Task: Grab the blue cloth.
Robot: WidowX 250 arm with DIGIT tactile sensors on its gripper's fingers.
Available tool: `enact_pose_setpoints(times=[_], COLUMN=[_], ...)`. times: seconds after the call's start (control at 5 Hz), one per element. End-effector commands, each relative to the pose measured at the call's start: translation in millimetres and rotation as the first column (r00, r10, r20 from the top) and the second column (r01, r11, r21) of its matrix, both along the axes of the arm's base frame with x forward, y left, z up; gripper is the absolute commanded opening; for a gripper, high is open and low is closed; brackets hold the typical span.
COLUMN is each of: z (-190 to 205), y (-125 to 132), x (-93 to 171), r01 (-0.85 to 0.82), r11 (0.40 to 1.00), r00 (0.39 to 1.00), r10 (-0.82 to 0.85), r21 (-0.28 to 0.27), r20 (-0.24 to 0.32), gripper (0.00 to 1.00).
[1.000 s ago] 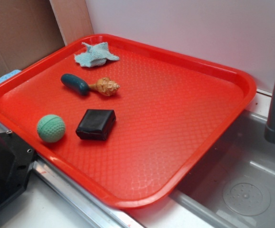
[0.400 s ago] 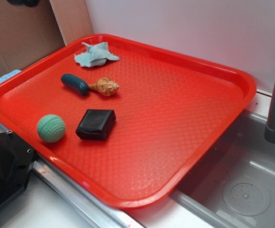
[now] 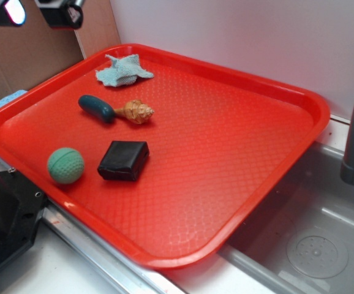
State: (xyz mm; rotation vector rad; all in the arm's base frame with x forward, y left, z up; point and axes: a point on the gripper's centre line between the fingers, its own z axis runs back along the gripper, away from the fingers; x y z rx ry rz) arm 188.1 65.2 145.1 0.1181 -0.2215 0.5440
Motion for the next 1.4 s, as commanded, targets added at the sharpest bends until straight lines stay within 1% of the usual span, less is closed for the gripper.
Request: enact_pose_setpoints(times=[0.0,0.2,0.4,0.6,0.8,1.0,1.2], z=[-31,-45,-59,-74,-89,-100,-112], y=[30,40,49,59,62,62,69], x=[36,55,70,84,96,102,107], r01=[-0.114,-0.165,-0.186,-0.136,-0.137,-0.138,-0.158], r11=[0.993,0.986,0.982,0.988,0.986,0.988,0.986], r00=[0.990,0.983,0.978,0.983,0.984,0.986,0.985], r10=[0.116,0.166,0.187,0.144,0.146,0.144,0.162], r21=[-0.022,-0.022,-0.024,-0.079,-0.096,-0.069,-0.051], r20=[0.081,0.080,0.092,0.110,0.102,0.080,0.065], gripper=[1.00,1.00,1.00,1.00,1.00,1.00,1.00])
